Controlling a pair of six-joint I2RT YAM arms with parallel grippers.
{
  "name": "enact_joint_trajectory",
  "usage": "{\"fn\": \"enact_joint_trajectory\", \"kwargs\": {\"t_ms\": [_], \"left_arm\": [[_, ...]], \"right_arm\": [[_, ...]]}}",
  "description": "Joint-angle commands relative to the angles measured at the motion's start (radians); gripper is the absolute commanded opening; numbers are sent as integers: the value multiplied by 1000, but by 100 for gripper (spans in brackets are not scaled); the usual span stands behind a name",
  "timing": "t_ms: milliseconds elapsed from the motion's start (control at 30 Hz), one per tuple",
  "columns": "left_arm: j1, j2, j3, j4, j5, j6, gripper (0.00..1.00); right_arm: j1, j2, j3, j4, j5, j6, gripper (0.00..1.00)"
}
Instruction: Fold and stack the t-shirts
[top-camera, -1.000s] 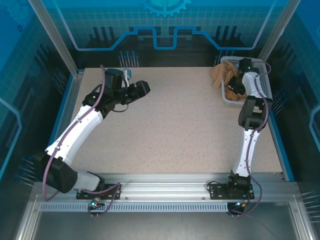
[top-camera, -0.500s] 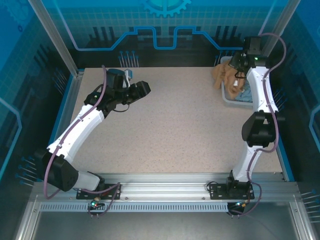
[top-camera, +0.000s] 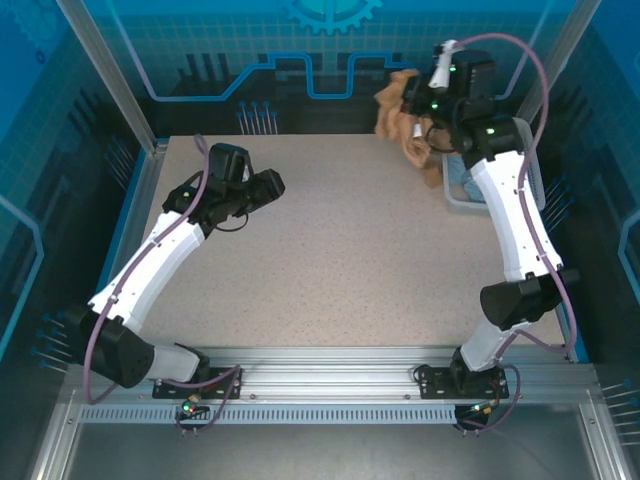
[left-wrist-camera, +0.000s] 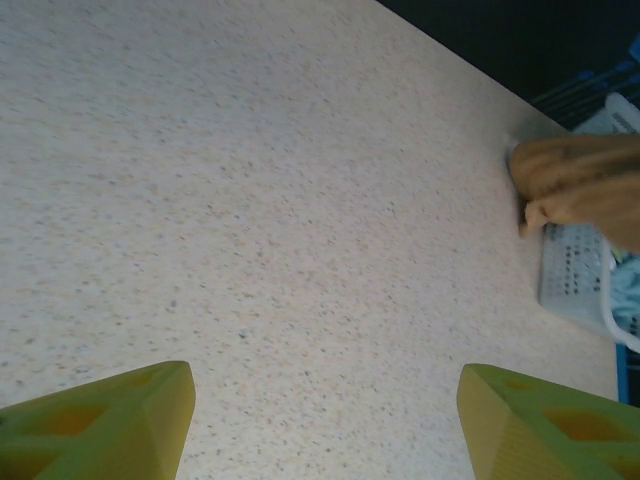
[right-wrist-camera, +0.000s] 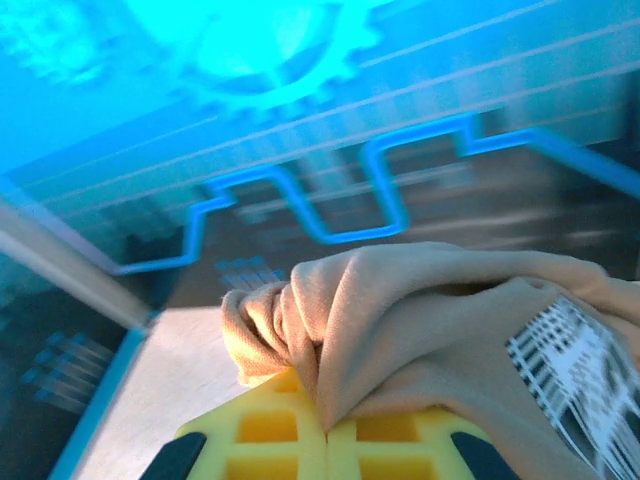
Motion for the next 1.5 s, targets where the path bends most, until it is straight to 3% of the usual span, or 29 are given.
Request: {"fn": "enact_joint_trajectory", "kwargs": {"t_ms": [0, 200, 233, 300, 333, 433, 633, 800, 933, 1100, 1300, 1367, 1467], "left_arm": [[-7, -77, 30, -77, -134, -8, 72], [-7, -141, -13, -126, -187, -24, 73], [-6, -148, -23, -142, -188, -31, 73], [-6, -158, -47, -168, -187, -54, 74], [-5, -162, -63, -183, -179, -67, 75], [-3, -152, -103, -235, -130, -93, 75], [-3, -147, -252, -308, -36, -155, 75], [-3, -127, -403, -296, 95, -255, 73], [-6, -110, -499, -291, 169, -299, 65], [-6, -65, -565, -333, 186, -299, 66], [-5, -6, -627, -168, 242, -359, 69], [-6, 22, -634, -96, 246, -376, 63], [-3, 56, -641, 2, 240, -411, 29]], "right_arm": [[165, -30, -72, 20, -53, -5, 0], [424, 70, -266, 61, -125, 79, 1], [443, 102, -270, 45, -154, 89, 13], [456, 144, -301, 42, -217, 116, 46], [452, 143, -324, 38, -213, 120, 56], [409, 94, -410, 33, -160, 129, 66], [269, 48, -581, -39, -105, 148, 64], [202, 116, -652, -101, -70, 157, 62], [175, 189, -665, -107, -74, 166, 61], [172, 252, -656, -110, -85, 191, 59], [165, 336, -609, -87, -91, 195, 58], [165, 362, -581, -84, -94, 190, 57], [166, 401, -538, -91, -89, 187, 56]]}}
